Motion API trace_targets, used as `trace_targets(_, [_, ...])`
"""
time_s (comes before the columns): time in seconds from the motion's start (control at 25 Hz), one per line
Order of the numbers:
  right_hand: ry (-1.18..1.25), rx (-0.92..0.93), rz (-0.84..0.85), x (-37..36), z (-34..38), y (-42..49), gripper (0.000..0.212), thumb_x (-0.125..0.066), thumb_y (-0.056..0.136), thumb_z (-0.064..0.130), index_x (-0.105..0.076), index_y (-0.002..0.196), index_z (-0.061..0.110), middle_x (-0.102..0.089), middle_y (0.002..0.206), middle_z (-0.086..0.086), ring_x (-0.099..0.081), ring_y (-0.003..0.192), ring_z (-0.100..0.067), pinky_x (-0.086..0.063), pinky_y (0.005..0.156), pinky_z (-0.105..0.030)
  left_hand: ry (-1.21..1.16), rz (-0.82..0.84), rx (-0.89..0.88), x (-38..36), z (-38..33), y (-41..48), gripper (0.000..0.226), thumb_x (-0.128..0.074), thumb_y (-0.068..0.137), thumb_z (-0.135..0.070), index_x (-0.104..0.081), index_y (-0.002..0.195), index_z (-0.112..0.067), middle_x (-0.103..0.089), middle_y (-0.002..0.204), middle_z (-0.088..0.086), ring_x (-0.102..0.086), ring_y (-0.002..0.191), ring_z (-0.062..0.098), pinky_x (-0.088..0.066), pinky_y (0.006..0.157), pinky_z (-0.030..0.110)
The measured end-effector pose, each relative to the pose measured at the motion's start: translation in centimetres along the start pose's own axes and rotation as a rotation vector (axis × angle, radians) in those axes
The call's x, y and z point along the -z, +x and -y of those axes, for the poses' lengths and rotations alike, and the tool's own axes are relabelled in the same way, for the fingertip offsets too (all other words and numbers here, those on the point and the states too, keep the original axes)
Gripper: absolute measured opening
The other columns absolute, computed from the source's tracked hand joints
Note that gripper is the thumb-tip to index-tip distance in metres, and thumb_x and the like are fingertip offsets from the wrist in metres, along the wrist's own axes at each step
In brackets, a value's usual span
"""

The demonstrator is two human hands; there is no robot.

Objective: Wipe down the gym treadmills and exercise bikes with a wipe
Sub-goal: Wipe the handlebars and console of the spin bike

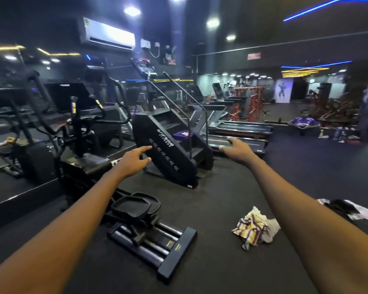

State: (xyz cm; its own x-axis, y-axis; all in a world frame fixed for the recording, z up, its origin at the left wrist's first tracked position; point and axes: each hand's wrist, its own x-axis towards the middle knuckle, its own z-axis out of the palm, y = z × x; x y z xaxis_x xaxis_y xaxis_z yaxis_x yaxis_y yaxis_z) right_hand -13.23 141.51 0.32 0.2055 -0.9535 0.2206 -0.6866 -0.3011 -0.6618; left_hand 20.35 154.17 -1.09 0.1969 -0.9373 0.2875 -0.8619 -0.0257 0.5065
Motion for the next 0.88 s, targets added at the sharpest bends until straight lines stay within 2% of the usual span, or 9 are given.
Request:
trace_targets(0.08, [-0.003,-0.017,-0.001,-0.2,-1.3,3.7,0.065,-0.058,0.092,0.035,-0.038,0.148,0.008,-0.044,0.150,-0.013,-0.042,0.136,-0.030,-0.037,0.099,-0.030,0.001,0.000,-0.022,-1.6,-0.2,4.7,0.049,-0.060,0.095,-0.028,-0.048,0.142,-0.033,-0.061,0.132,0.009,-0.056,0.121,0.020,-0.041,0.106,0.033])
trace_targets(0.2, [-0.032,-0.012,-0.035,-0.4,-2.9,9.7,0.066,-0.058,0.092,0.036,-0.038,0.148,0.007,-0.042,0.151,-0.013,-0.040,0.138,-0.030,-0.035,0.106,-0.031,-0.024,0.001,-0.052,-3.8,0.1,11.6,0.051,-0.059,0.096,-0.026,-0.046,0.145,-0.028,-0.054,0.140,0.010,-0.048,0.133,0.025,-0.037,0.107,0.034])
trace_targets(0.36, [-0.077,-0.037,-0.056,-0.4,-5.3,18.2,0.067,-0.058,0.092,0.037,-0.037,0.148,0.007,-0.041,0.152,-0.015,-0.039,0.139,-0.032,-0.034,0.109,-0.034,-0.024,0.038,-0.061,-6.9,0.8,21.6,0.051,-0.058,0.096,-0.026,-0.045,0.146,-0.029,-0.055,0.139,0.013,-0.050,0.130,0.025,-0.038,0.102,0.032])
trace_targets(0.56, [-0.090,-0.058,-0.076,-0.3,-9.7,28.3,0.066,-0.057,0.093,0.036,-0.037,0.148,0.006,-0.039,0.153,-0.014,-0.037,0.140,-0.031,-0.031,0.111,-0.035,-0.035,0.050,-0.072,-11.1,1.1,33.1,0.052,-0.059,0.096,-0.028,-0.045,0.145,-0.029,-0.052,0.142,0.011,-0.047,0.134,0.025,-0.036,0.108,0.035])
trace_targets(0.68, [-0.109,-0.067,-0.070,-0.6,-13.4,35.9,0.066,-0.058,0.093,0.037,-0.038,0.148,0.005,-0.040,0.152,-0.014,-0.038,0.140,-0.030,-0.029,0.112,-0.033,-0.028,0.058,-0.069,-14.3,0.7,40.7,0.051,-0.059,0.095,-0.028,-0.045,0.144,-0.030,-0.053,0.141,0.011,-0.050,0.128,0.025,-0.039,0.102,0.033])
trace_targets(0.88, [-0.061,-0.065,-0.037,-0.1,-18.5,48.5,0.067,-0.058,0.093,0.037,-0.035,0.150,0.008,-0.038,0.154,-0.013,-0.037,0.141,-0.030,-0.030,0.112,-0.033,-0.056,0.047,-0.054,-19.5,-1.0,52.4,0.051,-0.060,0.094,-0.028,-0.046,0.144,-0.031,-0.052,0.142,0.009,-0.051,0.128,0.022,-0.037,0.100,0.029])
